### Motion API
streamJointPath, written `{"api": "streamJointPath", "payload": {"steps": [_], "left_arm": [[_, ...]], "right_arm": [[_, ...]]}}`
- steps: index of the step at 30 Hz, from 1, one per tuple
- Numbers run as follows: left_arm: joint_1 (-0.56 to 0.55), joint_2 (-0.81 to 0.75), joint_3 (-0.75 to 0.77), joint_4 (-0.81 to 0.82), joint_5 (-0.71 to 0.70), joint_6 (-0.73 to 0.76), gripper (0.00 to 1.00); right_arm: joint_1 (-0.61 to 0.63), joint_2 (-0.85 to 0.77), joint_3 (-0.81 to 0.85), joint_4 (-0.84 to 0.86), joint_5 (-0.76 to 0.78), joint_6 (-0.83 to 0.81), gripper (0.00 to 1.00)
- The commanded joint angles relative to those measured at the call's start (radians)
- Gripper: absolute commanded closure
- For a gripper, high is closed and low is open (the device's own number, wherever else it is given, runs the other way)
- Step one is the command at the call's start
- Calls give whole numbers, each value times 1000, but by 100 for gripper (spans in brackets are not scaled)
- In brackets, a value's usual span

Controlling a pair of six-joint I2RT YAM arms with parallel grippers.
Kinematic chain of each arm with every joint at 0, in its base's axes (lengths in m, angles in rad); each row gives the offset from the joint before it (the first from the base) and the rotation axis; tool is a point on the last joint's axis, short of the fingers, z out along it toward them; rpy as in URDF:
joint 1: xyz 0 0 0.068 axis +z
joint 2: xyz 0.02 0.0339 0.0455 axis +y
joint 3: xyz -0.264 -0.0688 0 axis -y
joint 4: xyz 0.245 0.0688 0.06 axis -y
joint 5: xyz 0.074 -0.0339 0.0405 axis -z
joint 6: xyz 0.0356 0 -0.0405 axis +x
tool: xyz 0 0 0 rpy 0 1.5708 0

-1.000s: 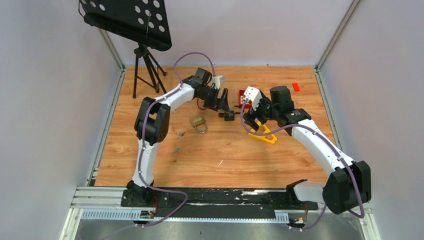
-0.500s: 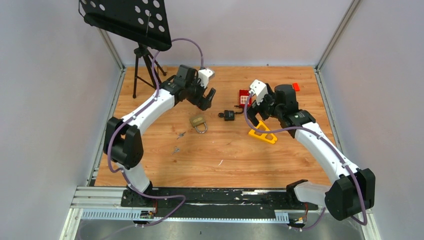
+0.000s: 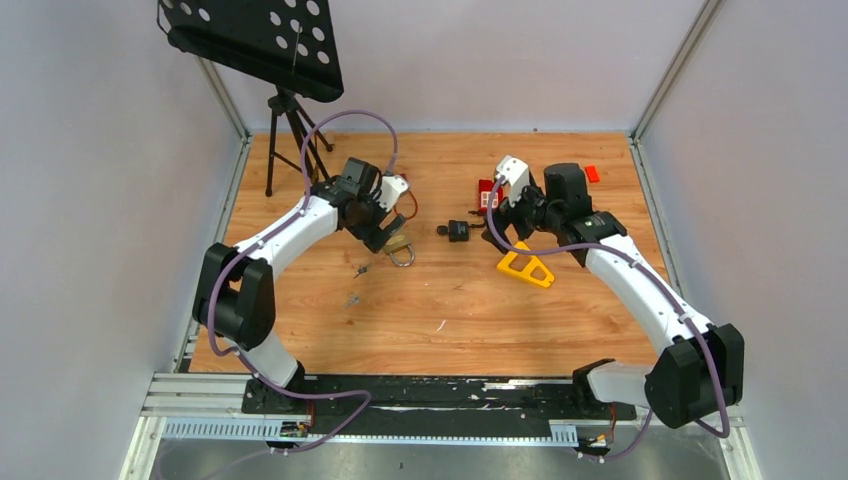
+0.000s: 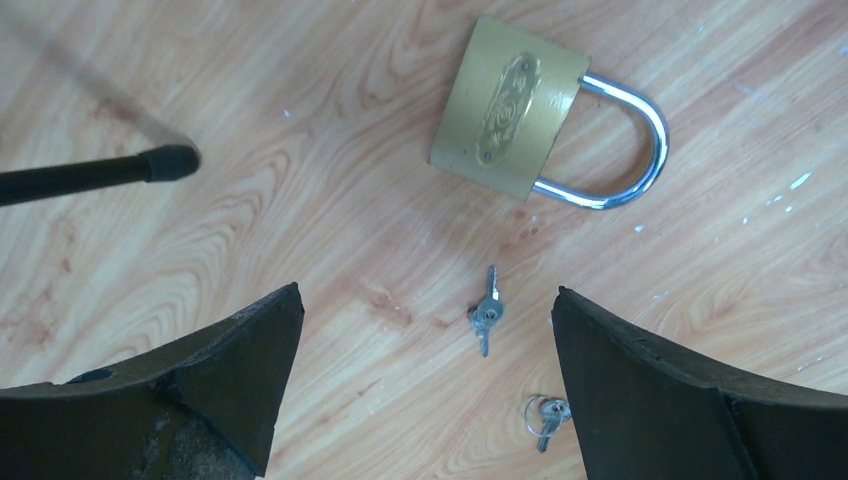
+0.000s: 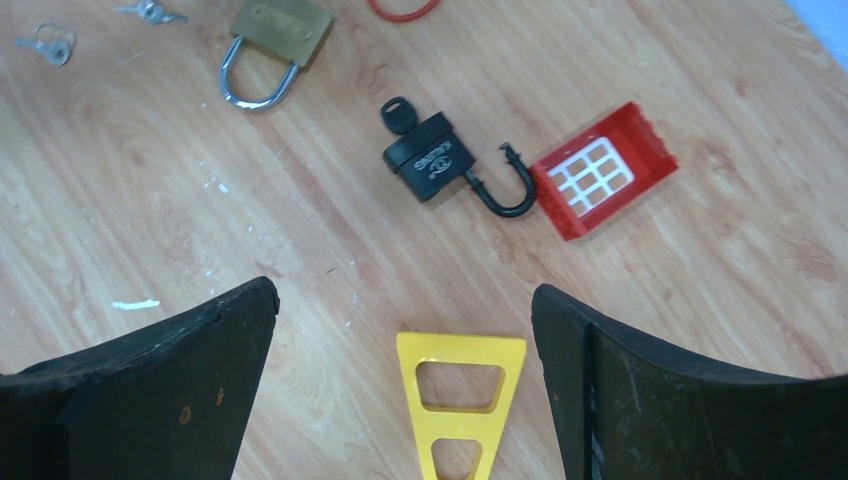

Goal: Unlock with the key

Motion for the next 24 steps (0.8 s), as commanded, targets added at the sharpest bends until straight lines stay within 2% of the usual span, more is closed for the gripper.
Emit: {"api": "streamJointPath", "payload": {"steps": [1,6,16,19,24], "left_arm": [[23,26,6,-54,50,44,0],[23,56,0,8,80,33,0],[6,316,249,-43,140,65,2],[-5,372,294,-55,158,66,9],[-33,402,270,-46,178,63,26]], "right_arm": [[-4,-19,-35,-16,-119,-60,0],[-2,-49,-52,-16,-60,-107,0],[-3,-31,-87,3,-28,-132,0],[-2,-21,-89,-1,-31,-136,0],[-3,-19,-93,0,-28,-149,0]]}}
